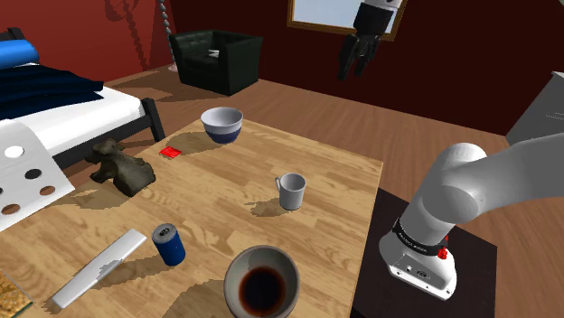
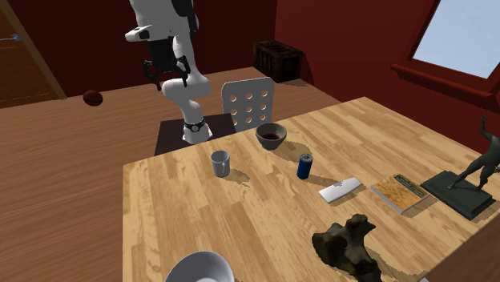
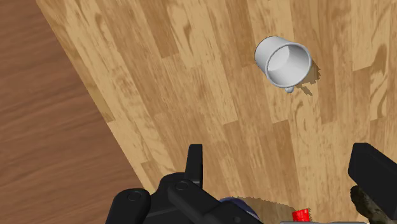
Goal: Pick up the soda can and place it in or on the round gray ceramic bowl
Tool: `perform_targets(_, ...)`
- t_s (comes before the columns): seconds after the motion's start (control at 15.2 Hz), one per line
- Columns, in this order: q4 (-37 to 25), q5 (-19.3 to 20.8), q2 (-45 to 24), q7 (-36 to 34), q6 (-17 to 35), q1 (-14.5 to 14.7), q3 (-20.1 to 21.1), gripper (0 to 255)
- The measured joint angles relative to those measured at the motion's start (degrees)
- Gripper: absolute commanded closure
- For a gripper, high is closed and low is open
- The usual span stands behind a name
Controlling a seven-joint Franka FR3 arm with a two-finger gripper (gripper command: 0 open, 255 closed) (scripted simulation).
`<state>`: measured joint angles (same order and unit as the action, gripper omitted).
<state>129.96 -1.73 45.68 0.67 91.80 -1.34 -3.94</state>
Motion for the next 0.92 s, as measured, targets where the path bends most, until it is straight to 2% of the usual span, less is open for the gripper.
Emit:
perform_targets(0.26,1.29,-1.26,-1.03,-2.68,2.08,0.61,2.48,0)
perform_targets(0.92,4.84,-6.78,-7.81,-15.9,11.76,3.64,14.74,0)
